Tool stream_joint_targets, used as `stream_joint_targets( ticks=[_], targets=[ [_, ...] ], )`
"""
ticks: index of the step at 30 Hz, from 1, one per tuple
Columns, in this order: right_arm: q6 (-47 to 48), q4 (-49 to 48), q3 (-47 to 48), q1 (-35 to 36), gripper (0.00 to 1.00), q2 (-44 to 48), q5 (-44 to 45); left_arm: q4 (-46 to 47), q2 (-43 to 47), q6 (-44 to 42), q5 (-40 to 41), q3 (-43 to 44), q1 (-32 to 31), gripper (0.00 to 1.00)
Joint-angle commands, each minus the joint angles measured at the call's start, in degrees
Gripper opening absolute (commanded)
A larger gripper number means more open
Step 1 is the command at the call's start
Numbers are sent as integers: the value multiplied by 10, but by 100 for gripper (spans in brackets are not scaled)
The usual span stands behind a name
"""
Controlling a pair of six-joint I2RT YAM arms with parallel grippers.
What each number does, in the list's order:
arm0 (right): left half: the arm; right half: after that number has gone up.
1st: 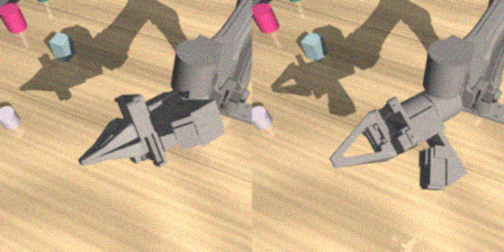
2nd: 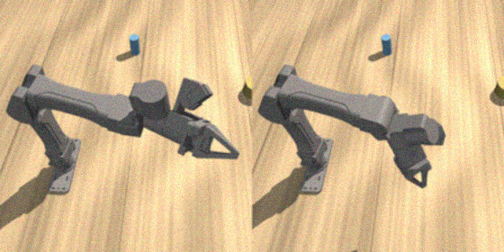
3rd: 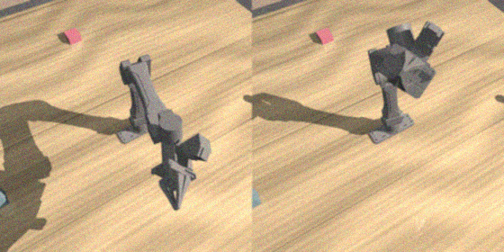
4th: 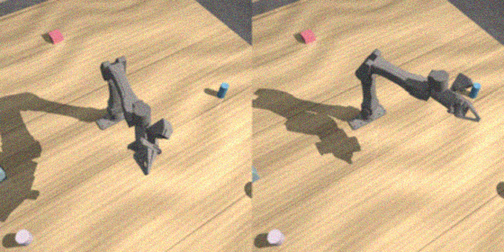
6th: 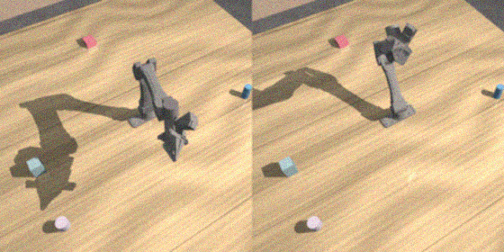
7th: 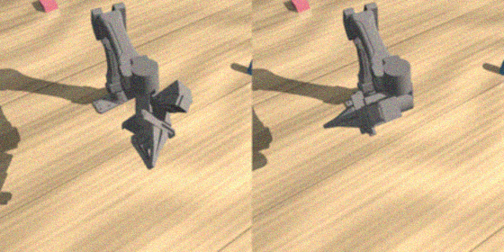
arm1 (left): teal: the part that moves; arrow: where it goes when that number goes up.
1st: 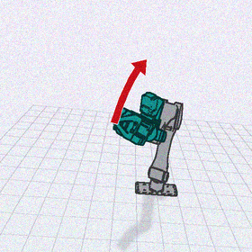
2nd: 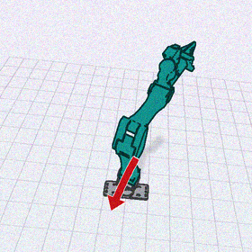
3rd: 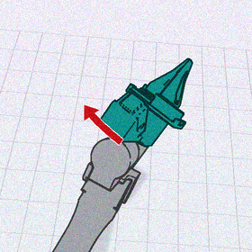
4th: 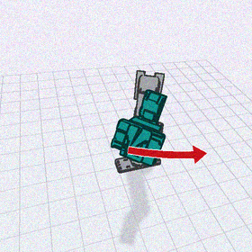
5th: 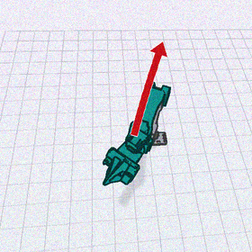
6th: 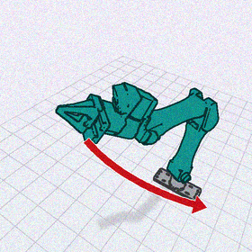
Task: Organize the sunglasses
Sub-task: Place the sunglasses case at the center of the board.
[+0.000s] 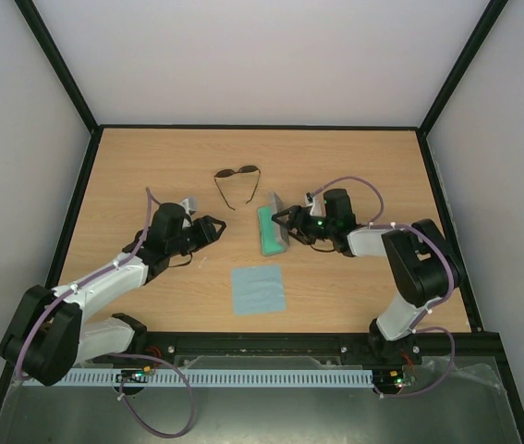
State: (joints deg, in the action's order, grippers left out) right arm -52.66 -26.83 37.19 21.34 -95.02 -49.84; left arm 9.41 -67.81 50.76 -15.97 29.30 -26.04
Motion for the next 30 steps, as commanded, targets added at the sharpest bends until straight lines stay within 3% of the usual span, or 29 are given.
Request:
stream_joint_targets(
  ticks=[1,11,18,26,30],
  targets=[
    [4,-63,0,-15,55,-21,-29,-7,7,-8,5,-2,3,56],
    [20,-56,13,-29,79,-59,-32,-13,9,-9,6,-3,3,56],
    [39,-30,27,-29,88,-64,-28,-17,13,-9,8,-3,3,56],
    [103,91,41,-29,99,-12,31,-19,17,-9,8,-3,3,56],
    [141,169,46,-29,99,35,89,-21,20,-11,8,-3,3,56]
  ],
)
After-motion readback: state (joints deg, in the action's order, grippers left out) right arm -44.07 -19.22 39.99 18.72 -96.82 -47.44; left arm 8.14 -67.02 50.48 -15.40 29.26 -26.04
